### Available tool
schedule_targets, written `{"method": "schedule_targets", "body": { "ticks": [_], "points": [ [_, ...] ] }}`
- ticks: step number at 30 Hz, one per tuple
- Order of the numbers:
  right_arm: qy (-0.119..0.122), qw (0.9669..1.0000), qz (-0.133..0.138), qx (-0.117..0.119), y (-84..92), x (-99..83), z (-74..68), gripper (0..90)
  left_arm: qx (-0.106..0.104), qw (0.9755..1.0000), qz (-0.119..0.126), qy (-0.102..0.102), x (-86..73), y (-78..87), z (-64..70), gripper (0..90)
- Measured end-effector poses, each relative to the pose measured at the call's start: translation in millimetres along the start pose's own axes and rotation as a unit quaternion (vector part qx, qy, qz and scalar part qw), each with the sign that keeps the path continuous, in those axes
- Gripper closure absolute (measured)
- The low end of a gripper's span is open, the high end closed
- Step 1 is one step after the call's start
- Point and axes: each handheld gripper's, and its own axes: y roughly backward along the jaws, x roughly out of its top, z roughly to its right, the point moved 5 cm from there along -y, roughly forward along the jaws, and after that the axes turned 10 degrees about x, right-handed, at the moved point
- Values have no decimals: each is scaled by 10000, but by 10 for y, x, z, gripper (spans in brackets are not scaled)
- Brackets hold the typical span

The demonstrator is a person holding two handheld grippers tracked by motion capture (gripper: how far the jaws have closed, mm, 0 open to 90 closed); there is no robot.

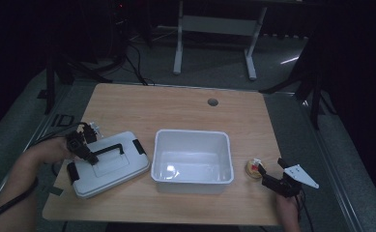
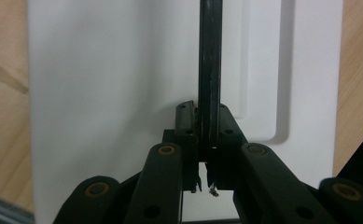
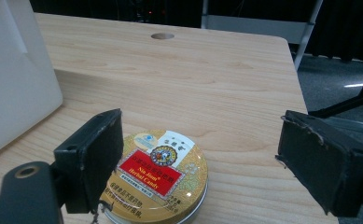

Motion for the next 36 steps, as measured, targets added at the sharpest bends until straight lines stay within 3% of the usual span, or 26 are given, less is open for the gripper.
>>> {"method": "schedule_targets", "body": {
  "ticks": [3,7,13,16,19,23,28,33,36],
  "points": [
    [-17,10000,-5,14,0,0,2,138,-21,9998,-219,-36,-68,-132,17,830],
    [-36,10000,-29,35,-3,0,9,137,-61,9998,-189,-3,-75,-158,10,829],
    [-143,9989,-261,358,-9,-6,12,137,-105,9995,-292,14,-79,-155,3,819],
    [-174,9974,-473,518,6,-15,33,138,-185,9991,-355,149,-82,-141,4,690],
    [-222,9942,-757,736,22,-27,64,138,-150,9994,-227,194,-86,-109,-4,607],
    [-279,9872,-1245,957,52,-37,129,137,-155,9996,-127,212,-95,-72,2,493],
    [40,9743,-1900,1208,85,20,158,135,-220,9995,-125,201,-108,-47,6,399],
    [251,9560,-2550,1425,86,32,175,131,-208,9994,-190,178,-131,-49,8,392],
    [361,9424,-2935,1562,80,17,164,130,-192,9995,-162,170,-135,-32,9,392]
  ]
}}
